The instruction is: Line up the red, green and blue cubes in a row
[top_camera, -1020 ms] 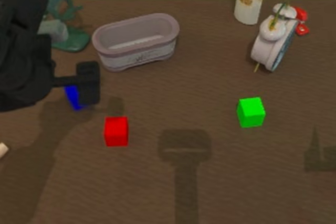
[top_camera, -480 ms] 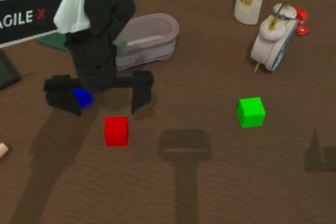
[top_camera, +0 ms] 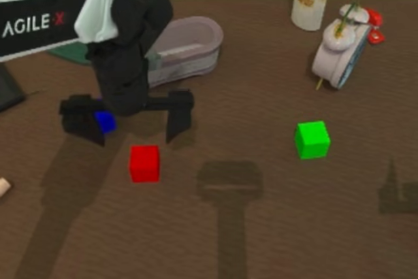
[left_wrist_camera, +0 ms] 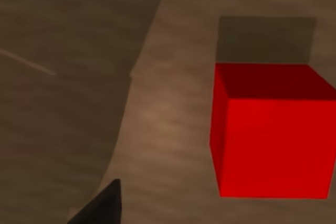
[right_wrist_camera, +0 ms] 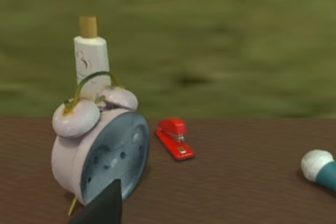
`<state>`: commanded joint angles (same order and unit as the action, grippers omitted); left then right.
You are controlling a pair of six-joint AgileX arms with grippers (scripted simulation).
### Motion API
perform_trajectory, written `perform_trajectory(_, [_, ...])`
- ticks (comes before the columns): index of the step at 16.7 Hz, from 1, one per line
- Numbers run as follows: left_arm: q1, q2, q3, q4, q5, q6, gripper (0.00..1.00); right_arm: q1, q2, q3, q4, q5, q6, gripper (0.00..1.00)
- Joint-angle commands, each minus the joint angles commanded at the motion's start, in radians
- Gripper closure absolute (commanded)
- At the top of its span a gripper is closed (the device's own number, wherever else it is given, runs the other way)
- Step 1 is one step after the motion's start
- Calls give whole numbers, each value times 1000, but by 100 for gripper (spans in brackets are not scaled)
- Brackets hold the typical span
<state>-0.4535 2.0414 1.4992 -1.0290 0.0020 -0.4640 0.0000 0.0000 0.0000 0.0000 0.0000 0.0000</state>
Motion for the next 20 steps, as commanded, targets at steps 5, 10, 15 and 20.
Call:
perform_trajectory(5, [-2, 84, -92, 183, 0, 1, 0, 0, 0, 0, 0, 0, 0, 0])
perform_trajectory(10, [-3, 140, -149, 290, 1, 1, 0, 0, 0, 0, 0, 0, 0, 0])
perform_trajectory(15, [-3, 140, -149, 290, 1, 1, 15, 0, 0, 0, 0, 0, 0, 0])
perform_trajectory(20, [-3, 140, -149, 290, 1, 1, 53, 0, 0, 0, 0, 0, 0, 0])
